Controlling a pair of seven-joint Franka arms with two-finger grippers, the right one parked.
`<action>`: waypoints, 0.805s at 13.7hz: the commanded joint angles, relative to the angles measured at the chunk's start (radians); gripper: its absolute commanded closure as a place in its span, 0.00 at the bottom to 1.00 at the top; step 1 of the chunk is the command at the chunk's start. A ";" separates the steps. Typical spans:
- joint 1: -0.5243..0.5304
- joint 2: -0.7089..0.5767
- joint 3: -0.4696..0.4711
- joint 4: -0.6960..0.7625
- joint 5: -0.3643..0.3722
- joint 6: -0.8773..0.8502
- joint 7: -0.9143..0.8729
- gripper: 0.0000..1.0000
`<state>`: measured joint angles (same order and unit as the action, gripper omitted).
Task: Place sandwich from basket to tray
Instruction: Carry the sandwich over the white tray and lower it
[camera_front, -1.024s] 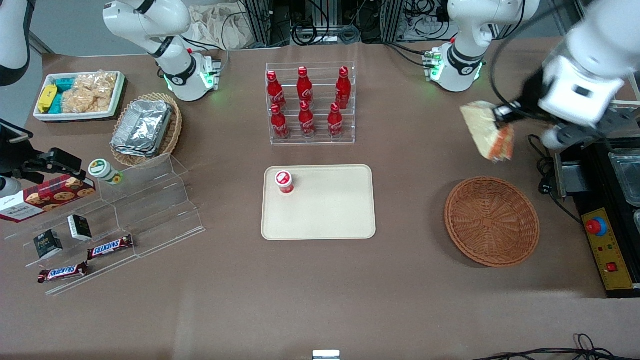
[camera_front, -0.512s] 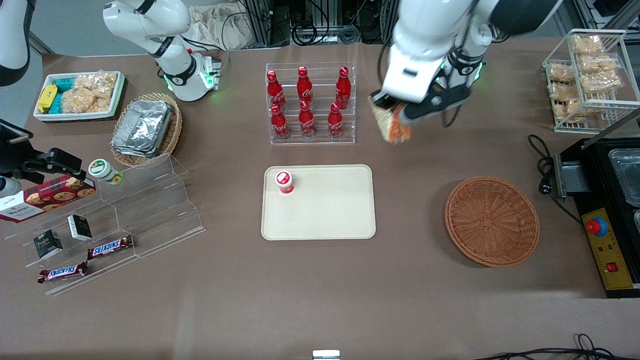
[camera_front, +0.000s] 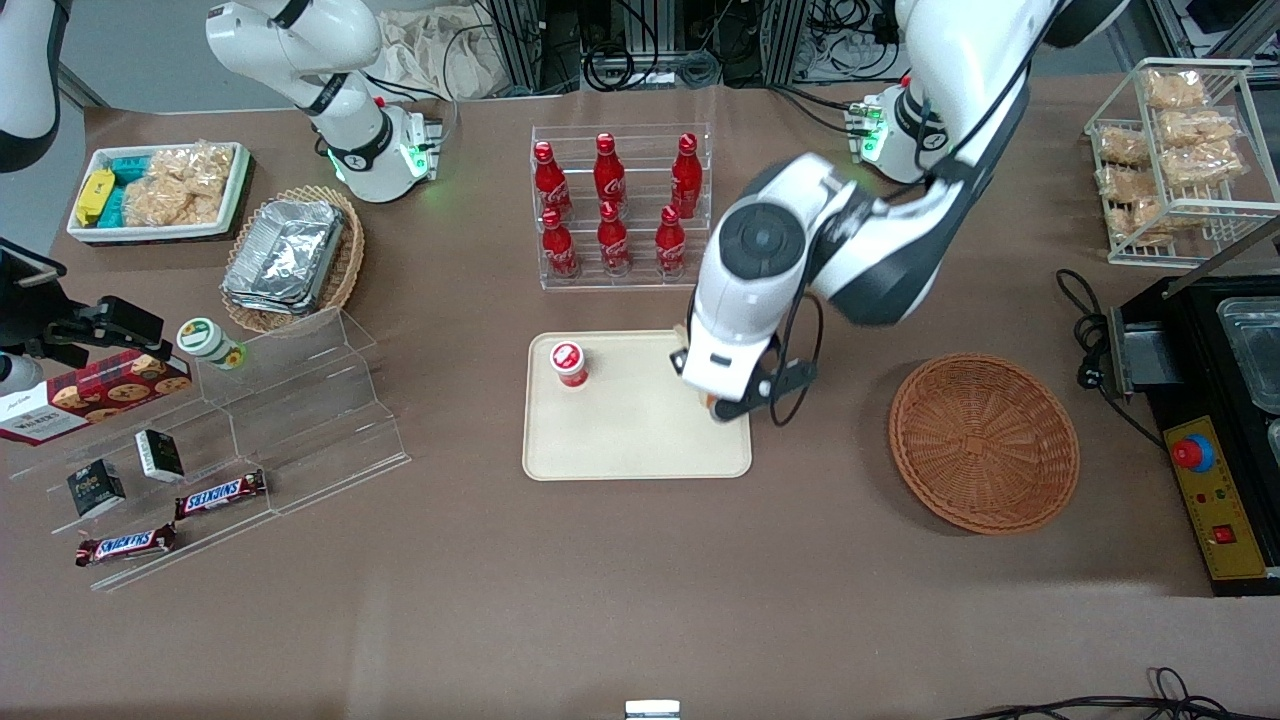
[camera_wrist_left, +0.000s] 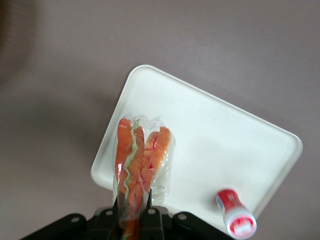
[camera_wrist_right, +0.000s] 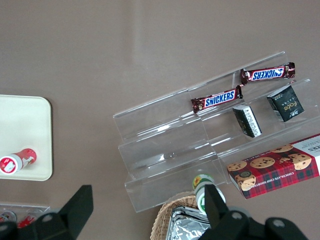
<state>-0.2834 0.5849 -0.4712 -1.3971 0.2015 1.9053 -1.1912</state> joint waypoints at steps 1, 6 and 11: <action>-0.007 0.105 -0.003 0.032 0.056 0.076 -0.021 1.00; -0.007 0.197 -0.003 0.030 0.087 0.145 -0.019 0.99; -0.007 0.240 -0.001 0.030 0.115 0.185 -0.019 0.87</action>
<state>-0.2832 0.8001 -0.4696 -1.3943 0.2915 2.0792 -1.1915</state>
